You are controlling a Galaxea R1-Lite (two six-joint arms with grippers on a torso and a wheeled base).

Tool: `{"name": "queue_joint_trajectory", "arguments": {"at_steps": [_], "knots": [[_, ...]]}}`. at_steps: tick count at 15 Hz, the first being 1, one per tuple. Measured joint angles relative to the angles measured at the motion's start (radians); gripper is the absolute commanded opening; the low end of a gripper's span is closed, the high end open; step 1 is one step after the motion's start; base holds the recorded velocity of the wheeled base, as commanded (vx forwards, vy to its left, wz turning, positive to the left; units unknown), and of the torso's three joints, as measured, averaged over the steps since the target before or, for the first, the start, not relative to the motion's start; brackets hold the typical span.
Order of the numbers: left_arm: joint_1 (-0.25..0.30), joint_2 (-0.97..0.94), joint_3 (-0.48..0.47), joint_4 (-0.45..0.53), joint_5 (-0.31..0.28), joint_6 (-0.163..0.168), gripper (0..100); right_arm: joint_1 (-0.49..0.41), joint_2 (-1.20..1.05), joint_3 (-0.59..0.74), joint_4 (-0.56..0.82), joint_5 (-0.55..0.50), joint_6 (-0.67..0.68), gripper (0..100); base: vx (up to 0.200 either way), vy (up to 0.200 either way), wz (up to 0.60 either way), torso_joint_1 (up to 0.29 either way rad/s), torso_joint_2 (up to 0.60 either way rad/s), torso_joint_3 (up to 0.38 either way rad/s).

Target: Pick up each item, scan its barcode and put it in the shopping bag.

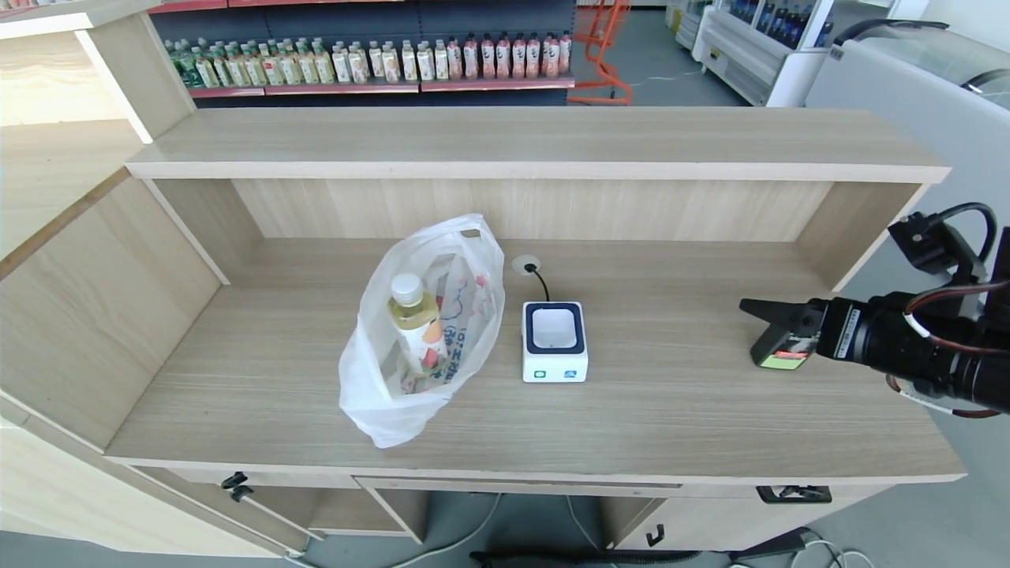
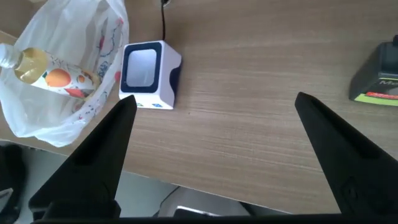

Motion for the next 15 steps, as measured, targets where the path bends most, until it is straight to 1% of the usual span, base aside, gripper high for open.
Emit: {"name": "queue_joint_trajectory", "arguments": {"at_steps": [3, 5, 10, 11, 12, 15], "knots": [[0.000, 0.003, 0.000, 0.000, 0.000, 0.000, 100, -0.008, 0.003, 0.006, 0.013, -0.001, -0.074, 100, 0.000, -0.200, 0.00, 0.004, 0.00, 0.002], [0.000, 0.006, 0.000, 0.000, 0.000, 0.000, 100, -0.023, 0.004, 0.009, 0.075, -0.001, -0.156, 100, 0.000, -0.200, 0.00, 0.000, 0.00, 0.000], [0.000, 0.024, 0.000, 0.000, 0.000, 0.001, 100, -0.094, 0.011, 0.003, 0.184, -0.003, -0.433, 100, 0.000, -0.200, 0.00, 0.001, 0.00, 0.004], [0.000, 0.027, 0.000, 0.000, 0.000, 0.001, 100, -0.106, 0.022, -0.008, 0.190, -0.004, -0.462, 100, 0.000, -0.200, 0.00, -0.002, 0.00, 0.002], [0.000, 0.021, 0.000, 0.000, 0.000, 0.000, 100, -0.112, 0.035, -0.020, 0.191, -0.004, -0.473, 100, 0.000, 0.000, 0.00, 0.000, 0.00, 0.000], [0.001, 0.002, 0.000, 0.000, 0.000, 0.001, 100, -0.121, 0.094, -0.068, 0.193, -0.006, -0.592, 100, 0.000, 0.000, 0.00, 0.000, 0.00, 0.000]]}}
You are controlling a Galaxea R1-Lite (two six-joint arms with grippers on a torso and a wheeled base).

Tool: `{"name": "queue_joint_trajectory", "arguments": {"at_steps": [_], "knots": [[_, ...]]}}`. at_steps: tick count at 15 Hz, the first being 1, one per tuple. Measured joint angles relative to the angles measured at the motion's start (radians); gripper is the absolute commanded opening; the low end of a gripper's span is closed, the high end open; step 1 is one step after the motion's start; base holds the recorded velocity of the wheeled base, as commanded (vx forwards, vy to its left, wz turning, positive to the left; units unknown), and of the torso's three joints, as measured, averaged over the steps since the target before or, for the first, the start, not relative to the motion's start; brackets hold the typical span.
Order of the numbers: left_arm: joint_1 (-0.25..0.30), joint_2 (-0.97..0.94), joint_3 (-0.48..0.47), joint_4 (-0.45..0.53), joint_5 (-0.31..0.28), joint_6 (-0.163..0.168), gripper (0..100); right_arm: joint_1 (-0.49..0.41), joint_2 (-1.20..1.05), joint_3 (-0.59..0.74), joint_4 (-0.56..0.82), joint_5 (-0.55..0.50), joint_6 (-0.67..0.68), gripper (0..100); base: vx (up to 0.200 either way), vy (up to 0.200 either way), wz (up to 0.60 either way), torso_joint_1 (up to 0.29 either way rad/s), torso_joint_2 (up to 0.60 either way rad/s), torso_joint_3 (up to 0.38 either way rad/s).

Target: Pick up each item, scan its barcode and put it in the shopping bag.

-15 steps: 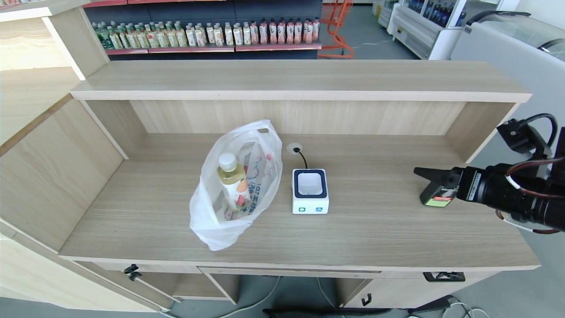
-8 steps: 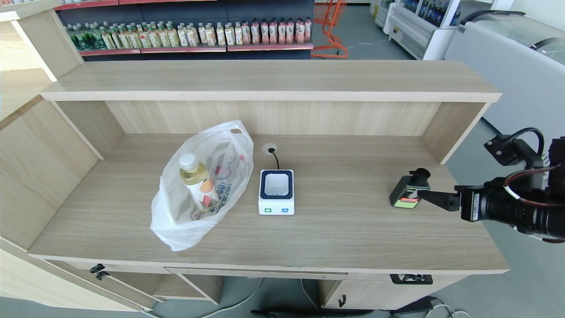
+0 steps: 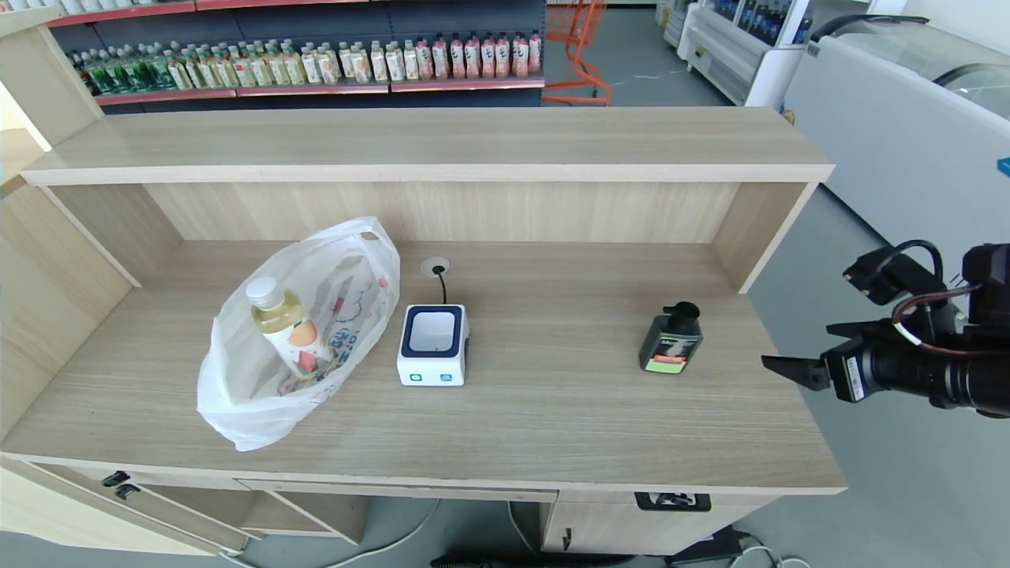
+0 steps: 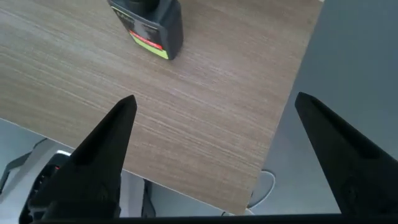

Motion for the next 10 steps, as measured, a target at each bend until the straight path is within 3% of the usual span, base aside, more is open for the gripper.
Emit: {"name": "queue_joint_trajectory", "arguments": {"at_steps": [5, 10], "knots": [[-0.001, -0.006, 0.000, 0.000, 0.000, 0.000, 100, 0.045, 0.164, -0.139, 0.013, 0.007, -0.056, 100, 0.000, 0.000, 0.00, 0.000, 0.00, 0.000], [-0.001, -0.007, 0.000, 0.000, 0.000, 0.000, 100, 0.124, 0.283, -0.181, 0.043, 0.023, -0.064, 100, 0.000, 0.000, 0.00, 0.000, 0.00, 0.000]]}}
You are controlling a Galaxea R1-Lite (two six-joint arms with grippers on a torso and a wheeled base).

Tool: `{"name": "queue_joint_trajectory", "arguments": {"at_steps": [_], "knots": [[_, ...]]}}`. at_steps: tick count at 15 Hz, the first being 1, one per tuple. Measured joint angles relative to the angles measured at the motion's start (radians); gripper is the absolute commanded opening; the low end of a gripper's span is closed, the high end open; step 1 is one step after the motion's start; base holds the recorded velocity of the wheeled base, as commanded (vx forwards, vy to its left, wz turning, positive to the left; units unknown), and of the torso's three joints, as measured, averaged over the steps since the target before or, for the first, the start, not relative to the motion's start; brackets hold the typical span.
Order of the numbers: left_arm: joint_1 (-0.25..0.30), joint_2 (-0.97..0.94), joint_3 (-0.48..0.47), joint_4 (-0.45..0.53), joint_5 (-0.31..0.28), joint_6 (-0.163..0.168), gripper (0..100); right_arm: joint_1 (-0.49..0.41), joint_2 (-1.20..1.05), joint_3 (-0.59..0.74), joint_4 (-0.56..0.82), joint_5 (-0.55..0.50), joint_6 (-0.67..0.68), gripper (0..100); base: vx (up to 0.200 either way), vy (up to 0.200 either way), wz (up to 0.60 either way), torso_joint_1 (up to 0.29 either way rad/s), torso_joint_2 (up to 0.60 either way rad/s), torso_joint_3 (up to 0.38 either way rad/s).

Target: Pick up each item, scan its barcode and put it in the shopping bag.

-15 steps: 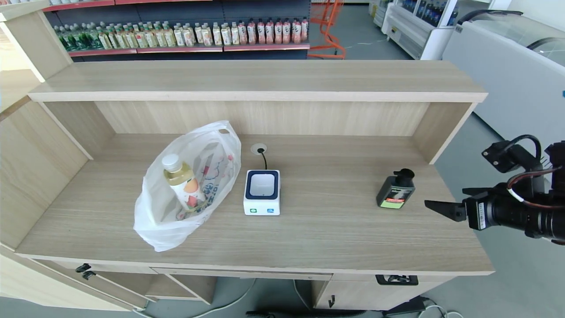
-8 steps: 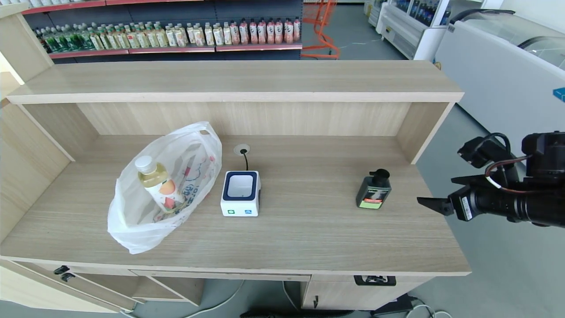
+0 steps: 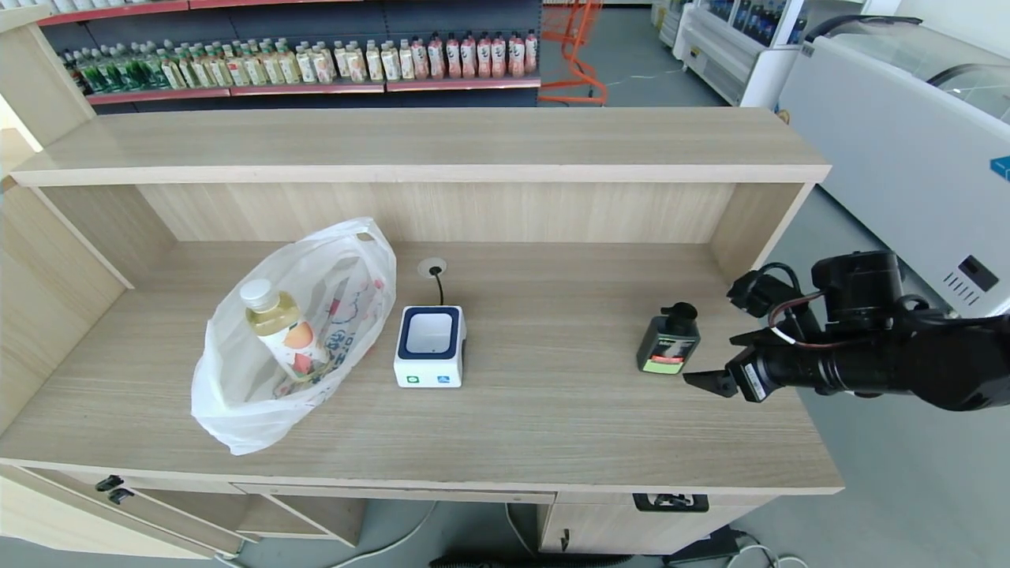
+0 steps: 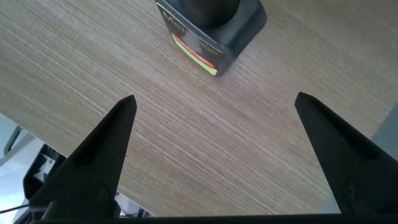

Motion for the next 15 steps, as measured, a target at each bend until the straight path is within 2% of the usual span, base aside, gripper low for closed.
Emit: {"name": "queue_joint_trajectory", "arguments": {"at_steps": [8, 12, 15], "knots": [[0.000, -0.001, 0.000, 0.000, 0.000, 0.000, 100, 0.087, 0.158, -0.178, -0.004, -0.011, -0.021, 100, 0.000, 0.000, 0.00, 0.000, 0.00, 0.000], [0.000, -0.001, 0.000, 0.000, 0.000, 0.000, 100, 0.115, 0.214, -0.229, -0.009, -0.010, -0.119, 100, 0.000, 0.000, 0.00, 0.000, 0.00, 0.000], [0.000, -0.001, 0.000, 0.000, 0.000, 0.000, 100, 0.137, 0.250, -0.259, -0.041, -0.009, -0.128, 100, 0.000, 0.000, 0.00, 0.000, 0.00, 0.000]]}}
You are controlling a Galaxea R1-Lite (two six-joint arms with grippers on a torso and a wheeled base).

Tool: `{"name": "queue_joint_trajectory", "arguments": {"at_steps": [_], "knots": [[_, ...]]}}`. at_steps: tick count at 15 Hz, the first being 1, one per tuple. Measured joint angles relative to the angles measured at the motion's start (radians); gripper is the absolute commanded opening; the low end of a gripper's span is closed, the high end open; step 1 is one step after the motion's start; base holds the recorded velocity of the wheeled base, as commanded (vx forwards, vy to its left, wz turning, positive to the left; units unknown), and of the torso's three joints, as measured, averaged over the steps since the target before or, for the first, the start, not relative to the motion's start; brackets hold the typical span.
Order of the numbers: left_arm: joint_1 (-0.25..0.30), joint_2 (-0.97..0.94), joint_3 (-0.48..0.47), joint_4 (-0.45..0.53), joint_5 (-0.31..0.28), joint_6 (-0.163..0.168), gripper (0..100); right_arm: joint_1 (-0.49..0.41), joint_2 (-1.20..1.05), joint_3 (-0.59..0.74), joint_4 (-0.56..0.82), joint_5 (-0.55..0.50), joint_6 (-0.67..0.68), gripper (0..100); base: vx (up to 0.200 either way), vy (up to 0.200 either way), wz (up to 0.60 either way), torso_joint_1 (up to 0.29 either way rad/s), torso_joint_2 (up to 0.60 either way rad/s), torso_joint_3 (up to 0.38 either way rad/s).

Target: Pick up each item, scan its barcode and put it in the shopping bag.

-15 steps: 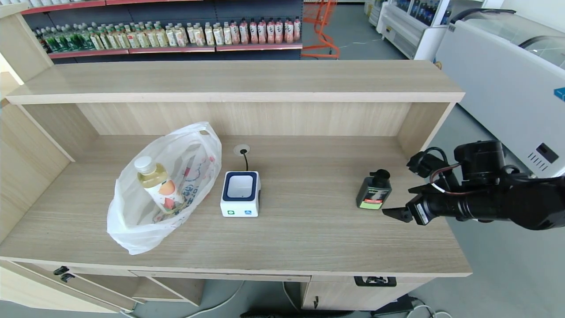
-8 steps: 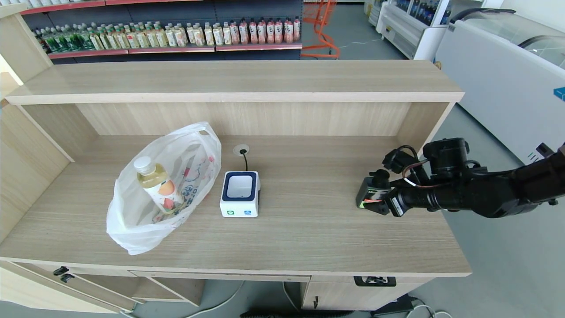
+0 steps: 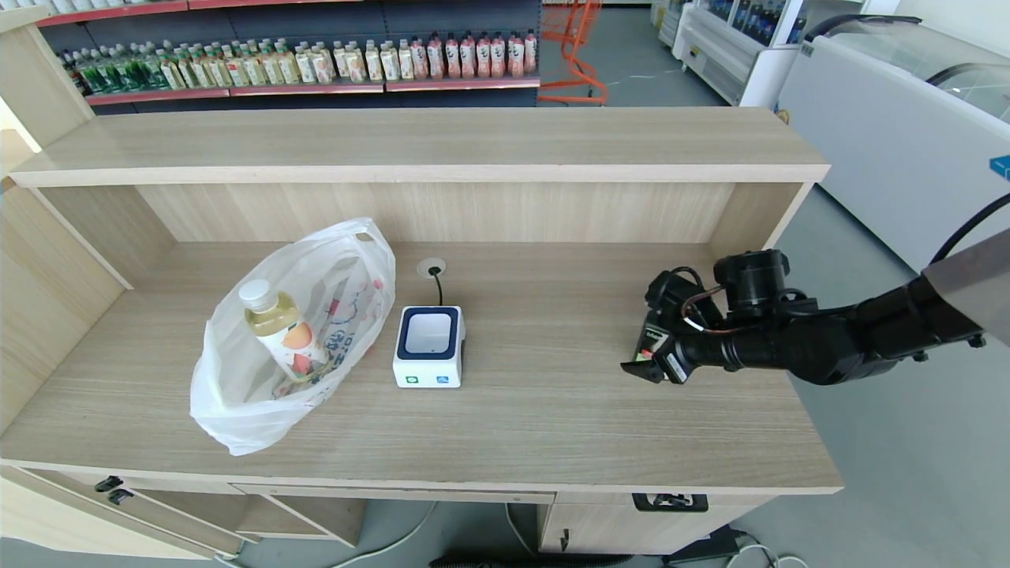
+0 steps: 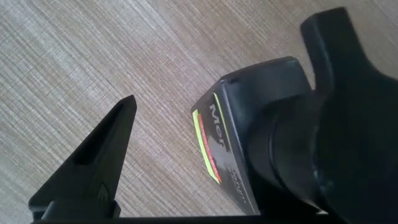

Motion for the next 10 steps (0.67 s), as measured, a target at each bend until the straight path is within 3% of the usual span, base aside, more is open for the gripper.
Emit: {"name": "queue_joint_trajectory", "arguments": {"at_steps": [1, 2, 6, 10], "knots": [[0.000, 0.000, 0.000, 0.000, 0.000, 0.000, 100, 0.006, 0.010, -0.010, -0.002, 0.001, -0.002, 100, 0.000, 0.000, 0.00, 0.000, 0.00, 0.000], [0.000, 0.000, 0.000, 0.000, 0.000, 0.000, 100, 0.008, 0.018, -0.016, -0.004, 0.000, -0.003, 0, 0.000, 0.000, 0.00, 0.000, 0.00, 0.000], [0.000, 0.000, 0.000, 0.000, 0.000, 0.000, 100, 0.015, 0.040, -0.047, -0.010, 0.003, 0.000, 0, 0.000, 0.000, 0.00, 0.000, 0.00, 0.000], [0.000, 0.000, 0.000, 0.000, 0.000, 0.000, 100, 0.016, 0.020, 0.001, -0.122, 0.007, 0.005, 0, 0.000, 0.000, 0.00, 0.000, 0.00, 0.000]]}}
